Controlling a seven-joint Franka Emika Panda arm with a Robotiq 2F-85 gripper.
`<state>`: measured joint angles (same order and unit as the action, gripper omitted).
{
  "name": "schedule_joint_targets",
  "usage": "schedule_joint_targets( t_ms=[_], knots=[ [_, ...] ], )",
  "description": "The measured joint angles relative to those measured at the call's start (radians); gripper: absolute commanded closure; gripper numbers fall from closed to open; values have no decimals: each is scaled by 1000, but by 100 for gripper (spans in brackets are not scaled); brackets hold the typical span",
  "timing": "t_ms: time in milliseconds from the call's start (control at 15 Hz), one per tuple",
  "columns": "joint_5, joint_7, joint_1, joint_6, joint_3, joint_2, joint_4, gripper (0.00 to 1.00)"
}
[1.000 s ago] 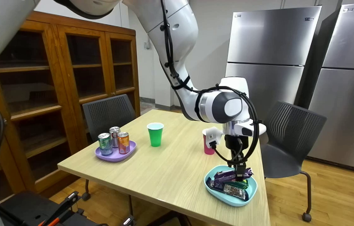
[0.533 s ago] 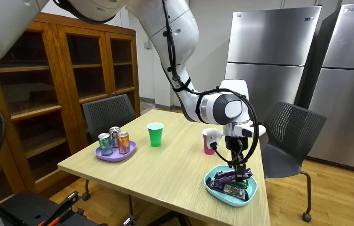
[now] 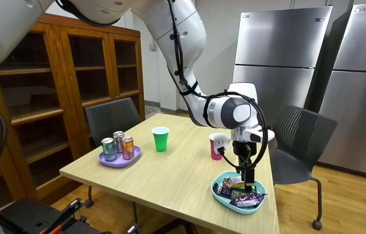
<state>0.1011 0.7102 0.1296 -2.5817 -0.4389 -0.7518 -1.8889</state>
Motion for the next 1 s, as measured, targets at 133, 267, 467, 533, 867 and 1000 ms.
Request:
schedule_joint_targets(
  t_ms=[133,267,467,533,867,1000],
  knots=[
    [0,0,1,3,0,-4,5,0],
    [0,0,1,7,0,-9,11,0],
    [0,0,1,10,2,-13,18,0],
    [0,-1,1,11,5,-13,20,0],
    [-5,-52,0,13,32,-9,34,0],
    [-19,-92,-3,21,44,-4,37,0]
  ],
)
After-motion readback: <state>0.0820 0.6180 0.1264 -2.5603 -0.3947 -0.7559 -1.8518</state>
